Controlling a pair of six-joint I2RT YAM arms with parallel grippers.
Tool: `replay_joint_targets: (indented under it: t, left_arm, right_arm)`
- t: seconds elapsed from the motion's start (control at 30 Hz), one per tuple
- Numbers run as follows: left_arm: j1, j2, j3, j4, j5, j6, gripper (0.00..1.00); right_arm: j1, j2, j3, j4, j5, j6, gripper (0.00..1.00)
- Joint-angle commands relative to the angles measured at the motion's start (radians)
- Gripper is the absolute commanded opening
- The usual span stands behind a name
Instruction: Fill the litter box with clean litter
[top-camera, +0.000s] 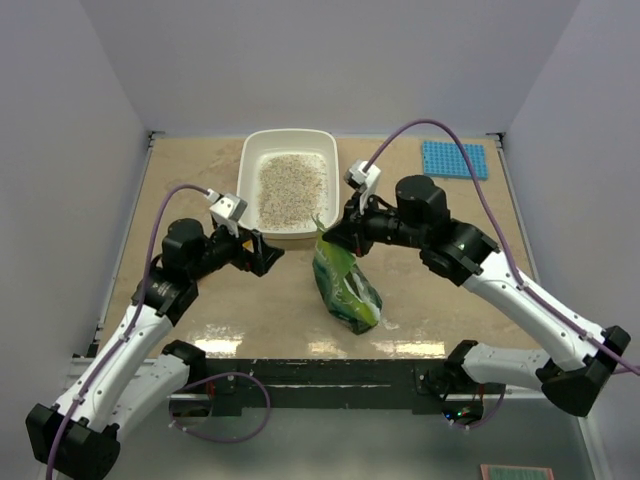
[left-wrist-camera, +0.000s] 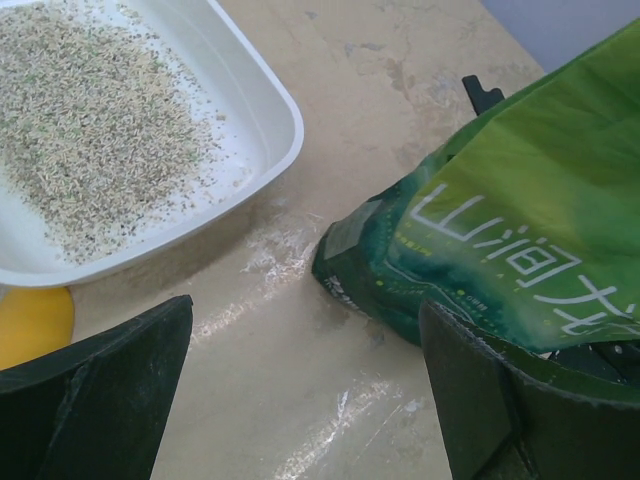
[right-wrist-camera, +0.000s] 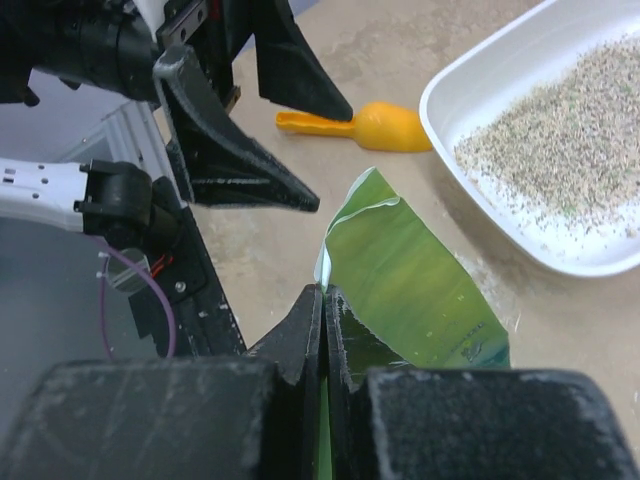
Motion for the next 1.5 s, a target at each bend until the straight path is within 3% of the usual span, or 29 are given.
replay_joint_targets:
  t: [0.0, 0.23, 0.8, 0.9, 1.07, 1.23, 1.27, 1.3, 1.33, 1.4, 1.47]
  left_arm:
    - [0.005, -0.061, -0.002, 0.051, 0.057, 0.032, 1.0]
    - [0.005, -0.121, 0.022, 0.0, 0.011, 0.05, 1.0]
    - [0.005, -0.132, 0.076, -0.113, -0.097, 0.068, 1.0]
    - [0.005, -0.13, 0.105, -0.168, -0.152, 0.061, 1.0]
    - [0.005, -0.072, 0.175, -0.299, -0.363, 0.021, 1.0]
    - [0.005, -0.029, 0.209, -0.348, -0.43, -0.001, 1.0]
    - [0.005, -0.024, 0.211, -0.349, -0.437, -0.004, 1.0]
    - [0.005, -0.02, 0.218, -0.356, -0.445, -0.008, 1.0]
    - [0.005, -0.003, 0.225, -0.362, -0.474, -0.01, 1.0]
    - [0.005, 0.021, 0.257, -0.408, -0.534, -0.042, 1.0]
    - [0.005, 0.089, 0.29, -0.463, -0.629, -0.07, 1.0]
  right_arm:
    - [0.034, 0.016, 0.135, 0.298, 0.038, -0.005, 0.0]
    - [0.074, 0.106, 0.233, 0.268, -0.022, -0.051, 0.0]
    - [0.076, 0.062, 0.266, -0.004, -0.103, -0.205, 0.0]
    - [0.077, 0.043, 0.239, 0.005, -0.128, -0.205, 0.0]
    - [0.079, 0.057, 0.256, -0.047, -0.192, -0.235, 0.0]
    - [0.079, 0.049, 0.229, -0.029, -0.145, -0.237, 0.0]
    - [0.08, 0.046, 0.226, -0.021, -0.125, -0.226, 0.06]
    - [0.079, 0.043, 0.223, -0.015, -0.105, -0.222, 0.39]
    - [0.08, 0.03, 0.223, -0.001, -0.074, -0.217, 0.51]
    - [0.08, 0.011, 0.226, 0.011, -0.031, -0.199, 0.66]
    - [0.079, -0.023, 0.232, 0.024, 0.03, -0.182, 0.7]
